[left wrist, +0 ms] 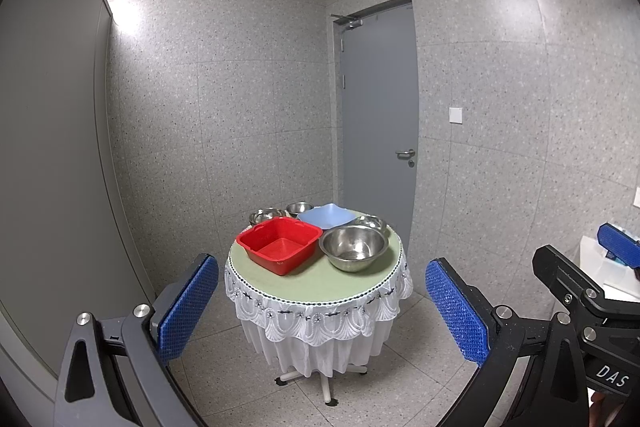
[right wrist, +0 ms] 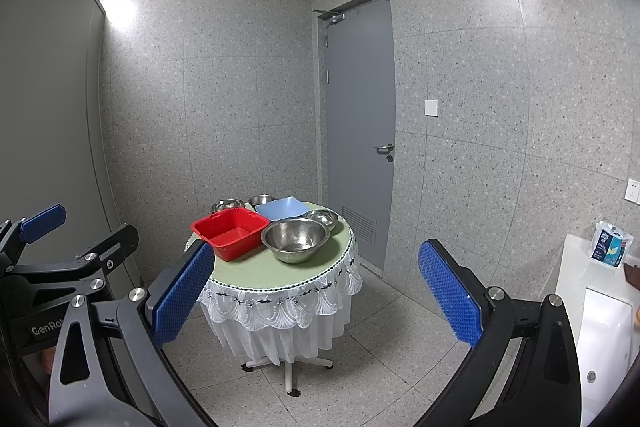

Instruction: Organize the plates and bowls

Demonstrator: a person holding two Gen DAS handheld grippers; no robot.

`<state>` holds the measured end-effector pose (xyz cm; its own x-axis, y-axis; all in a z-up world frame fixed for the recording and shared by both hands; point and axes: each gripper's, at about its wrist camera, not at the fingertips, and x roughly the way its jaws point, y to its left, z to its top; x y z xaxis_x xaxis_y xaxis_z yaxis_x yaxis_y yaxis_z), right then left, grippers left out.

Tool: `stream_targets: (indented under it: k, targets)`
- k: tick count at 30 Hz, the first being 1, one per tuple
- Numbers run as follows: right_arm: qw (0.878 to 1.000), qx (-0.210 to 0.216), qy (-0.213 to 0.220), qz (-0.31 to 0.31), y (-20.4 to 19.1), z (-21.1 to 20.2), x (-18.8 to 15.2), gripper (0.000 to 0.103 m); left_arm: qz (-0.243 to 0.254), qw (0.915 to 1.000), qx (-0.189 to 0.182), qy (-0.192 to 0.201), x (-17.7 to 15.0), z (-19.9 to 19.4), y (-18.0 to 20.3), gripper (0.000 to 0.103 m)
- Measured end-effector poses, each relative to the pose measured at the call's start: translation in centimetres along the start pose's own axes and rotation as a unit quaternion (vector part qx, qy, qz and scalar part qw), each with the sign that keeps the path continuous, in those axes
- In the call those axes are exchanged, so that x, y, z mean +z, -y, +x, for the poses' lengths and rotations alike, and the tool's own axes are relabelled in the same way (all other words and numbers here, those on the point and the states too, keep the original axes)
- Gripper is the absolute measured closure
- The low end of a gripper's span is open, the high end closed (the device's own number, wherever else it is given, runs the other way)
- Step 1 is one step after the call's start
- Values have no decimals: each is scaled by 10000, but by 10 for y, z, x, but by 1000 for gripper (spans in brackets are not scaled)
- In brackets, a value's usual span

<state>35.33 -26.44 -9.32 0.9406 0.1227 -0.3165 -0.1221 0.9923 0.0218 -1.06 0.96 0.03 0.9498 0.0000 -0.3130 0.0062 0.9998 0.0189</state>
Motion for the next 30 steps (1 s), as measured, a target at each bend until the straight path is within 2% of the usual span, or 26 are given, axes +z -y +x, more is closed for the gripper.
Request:
stream_targets:
  k: [30]
  targets:
    - [10000,-57,-14,8,-15,-11,4,0,-18,10000,-58,-14,6,-8,-18,1]
